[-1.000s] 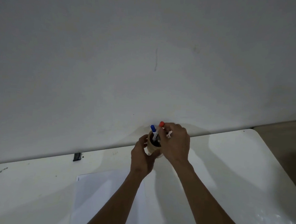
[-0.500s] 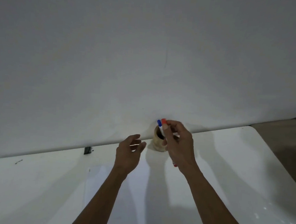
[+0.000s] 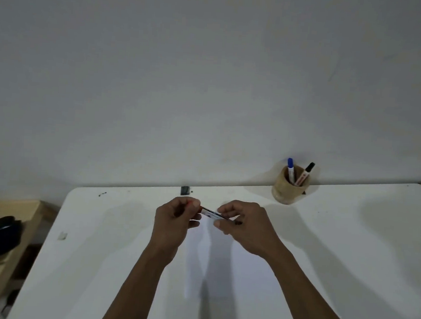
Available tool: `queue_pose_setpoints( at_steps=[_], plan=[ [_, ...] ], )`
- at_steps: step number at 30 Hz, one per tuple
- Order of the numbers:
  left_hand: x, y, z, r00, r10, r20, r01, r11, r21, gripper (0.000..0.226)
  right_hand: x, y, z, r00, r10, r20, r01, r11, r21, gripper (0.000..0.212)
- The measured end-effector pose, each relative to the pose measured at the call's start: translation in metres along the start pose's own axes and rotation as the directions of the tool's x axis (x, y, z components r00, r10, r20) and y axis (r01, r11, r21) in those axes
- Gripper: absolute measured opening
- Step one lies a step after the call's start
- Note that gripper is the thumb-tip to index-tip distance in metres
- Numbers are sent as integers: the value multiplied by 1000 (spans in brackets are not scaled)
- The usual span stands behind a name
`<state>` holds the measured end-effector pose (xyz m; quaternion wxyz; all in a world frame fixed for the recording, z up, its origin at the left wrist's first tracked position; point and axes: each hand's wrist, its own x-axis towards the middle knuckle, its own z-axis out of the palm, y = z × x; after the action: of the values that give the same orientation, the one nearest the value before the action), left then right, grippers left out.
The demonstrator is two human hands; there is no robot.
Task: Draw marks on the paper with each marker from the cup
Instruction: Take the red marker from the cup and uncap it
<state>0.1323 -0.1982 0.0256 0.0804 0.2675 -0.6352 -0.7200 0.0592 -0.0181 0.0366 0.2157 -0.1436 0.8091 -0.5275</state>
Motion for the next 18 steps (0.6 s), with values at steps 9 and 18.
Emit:
queue_pose_setpoints(
  at_steps=[9, 18],
  plan=[
    [-12, -13, -45, 992, -32, 124, 35, 999, -23, 9, -8, -5, 46, 966, 253, -59, -118, 630, 768, 20],
    [-21, -26, -50, 990, 14, 140, -42, 978, 205, 6, -8, 4, 78, 971, 236, -30, -163, 752, 639, 21]
  ],
)
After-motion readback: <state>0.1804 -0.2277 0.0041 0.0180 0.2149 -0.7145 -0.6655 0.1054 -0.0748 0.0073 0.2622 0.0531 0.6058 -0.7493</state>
